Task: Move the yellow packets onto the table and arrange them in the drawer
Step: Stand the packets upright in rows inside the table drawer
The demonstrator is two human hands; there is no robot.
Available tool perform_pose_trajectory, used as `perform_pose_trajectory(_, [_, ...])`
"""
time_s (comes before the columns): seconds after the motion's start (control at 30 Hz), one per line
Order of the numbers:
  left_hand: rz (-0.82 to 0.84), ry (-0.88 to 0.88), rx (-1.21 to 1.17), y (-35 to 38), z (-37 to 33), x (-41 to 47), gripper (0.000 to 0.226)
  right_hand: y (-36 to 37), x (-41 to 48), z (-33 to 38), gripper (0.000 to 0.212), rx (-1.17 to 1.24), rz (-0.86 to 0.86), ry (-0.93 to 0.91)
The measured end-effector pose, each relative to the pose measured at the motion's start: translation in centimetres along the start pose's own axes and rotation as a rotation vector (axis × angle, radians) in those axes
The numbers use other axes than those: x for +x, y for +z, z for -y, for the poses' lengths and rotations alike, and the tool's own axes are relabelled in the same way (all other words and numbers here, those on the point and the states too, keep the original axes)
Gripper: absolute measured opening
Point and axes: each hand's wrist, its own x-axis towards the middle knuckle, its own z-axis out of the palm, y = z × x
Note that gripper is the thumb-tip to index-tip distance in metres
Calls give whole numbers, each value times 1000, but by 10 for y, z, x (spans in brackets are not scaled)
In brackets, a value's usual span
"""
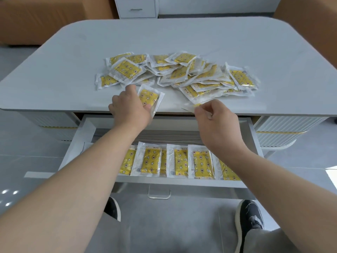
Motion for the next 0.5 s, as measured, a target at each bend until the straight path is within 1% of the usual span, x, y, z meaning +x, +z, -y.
perform_pose_trajectory(0.1, [7,-40,-30,-3,2,0,68,0,-5,5,32,107,-78,-61])
perform_pose_trajectory(0.13, [27,-66,-66,-4,5,1,70,0,-5,6,31,122,-89,-79])
perform_pose_trajectory(0.2, [72,-119,-205,-7,8,1,72,1,-4,6,21,128,-96,-112])
perform_pose_trajectory(0.23, [87,-144,-284,-9,9,0,69,2,-3,5,13,133,-90,-125])
perform_pose_trajectory(0.27, [98,-166,-349,-11,9,0,59,2,-2,4,7,139,-70,-132])
perform_pose_trajectory(0.3, [111,-188,-398,-12,9,0,44,3,-1,3,9,141,-42,-136])
perform_pose_trajectory(0.33, [126,-204,-437,-13,10,0,31,3,0,2,15,138,-10,-134])
perform_pose_trajectory(0.37, [141,-210,-468,-13,9,-1,27,4,1,1,21,126,21,-127])
perform_pose_trajectory(0.43, [173,-212,-538,-12,8,-3,32,5,3,1,41,78,110,-112])
perform_pose_trajectory(0.5, [186,-225,-590,-12,6,-5,39,7,4,-1,59,14,248,-76])
